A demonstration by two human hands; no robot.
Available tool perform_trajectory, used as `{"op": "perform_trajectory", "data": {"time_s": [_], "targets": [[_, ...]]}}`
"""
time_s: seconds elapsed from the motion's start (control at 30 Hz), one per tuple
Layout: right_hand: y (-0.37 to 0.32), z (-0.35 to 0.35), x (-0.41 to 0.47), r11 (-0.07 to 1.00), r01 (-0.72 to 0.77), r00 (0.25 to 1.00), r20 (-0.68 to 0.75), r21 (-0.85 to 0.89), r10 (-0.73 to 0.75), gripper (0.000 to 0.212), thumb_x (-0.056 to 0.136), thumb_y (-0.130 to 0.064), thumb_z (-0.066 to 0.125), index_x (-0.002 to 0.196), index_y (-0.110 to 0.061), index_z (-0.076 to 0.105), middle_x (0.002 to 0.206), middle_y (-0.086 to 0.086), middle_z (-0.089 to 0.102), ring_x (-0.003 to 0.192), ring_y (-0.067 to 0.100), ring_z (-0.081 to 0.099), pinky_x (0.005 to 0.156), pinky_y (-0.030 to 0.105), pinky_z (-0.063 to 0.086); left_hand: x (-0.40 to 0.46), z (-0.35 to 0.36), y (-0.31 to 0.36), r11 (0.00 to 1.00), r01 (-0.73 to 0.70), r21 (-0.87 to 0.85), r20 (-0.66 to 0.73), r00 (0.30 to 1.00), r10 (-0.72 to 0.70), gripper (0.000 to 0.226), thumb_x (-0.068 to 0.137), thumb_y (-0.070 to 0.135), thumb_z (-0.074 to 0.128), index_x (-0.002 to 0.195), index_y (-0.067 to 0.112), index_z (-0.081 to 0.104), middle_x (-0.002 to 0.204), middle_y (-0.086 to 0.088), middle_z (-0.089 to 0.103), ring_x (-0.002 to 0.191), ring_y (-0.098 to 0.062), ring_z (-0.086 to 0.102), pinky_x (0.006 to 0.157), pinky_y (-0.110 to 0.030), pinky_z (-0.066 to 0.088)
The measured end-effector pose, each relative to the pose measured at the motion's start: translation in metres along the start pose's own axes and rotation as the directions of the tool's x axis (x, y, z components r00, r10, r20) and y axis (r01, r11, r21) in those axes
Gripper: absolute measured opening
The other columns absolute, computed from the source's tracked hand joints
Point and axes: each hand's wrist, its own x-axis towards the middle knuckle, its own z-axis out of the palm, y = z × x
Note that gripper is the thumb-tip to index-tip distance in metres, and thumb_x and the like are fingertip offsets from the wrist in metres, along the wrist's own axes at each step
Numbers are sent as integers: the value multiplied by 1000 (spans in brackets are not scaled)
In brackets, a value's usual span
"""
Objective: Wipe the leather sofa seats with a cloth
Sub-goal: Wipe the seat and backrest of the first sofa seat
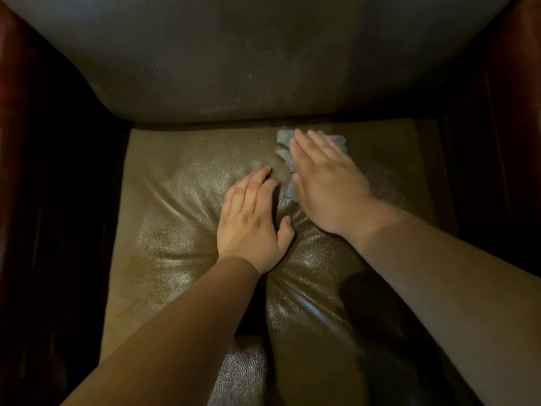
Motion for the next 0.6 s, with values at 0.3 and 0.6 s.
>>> {"op": "perform_trajectory", "data": {"time_s": [0.3,0.6], "targets": [[23,-10,-33,893,-448,893,-31,47,450,65,109,-41,21,166,-12,9,174,10,8,160,28,6,130,43,6,2,-33,7,1000,-3,-23,79,997,5,55,95,46,51,141,16,55,155,-5,47,147,-27,38,126,-44,25],[-24,-12,-35,996,-85,991,104,0,84,62,111,-40,21,166,-19,-1,174,-1,-4,159,17,-6,130,40,2,-5,-91,-26,991,136,-6,32,990,-135,52,97,32,49,146,14,56,156,-7,52,151,-26,39,129,-45,24]]}}
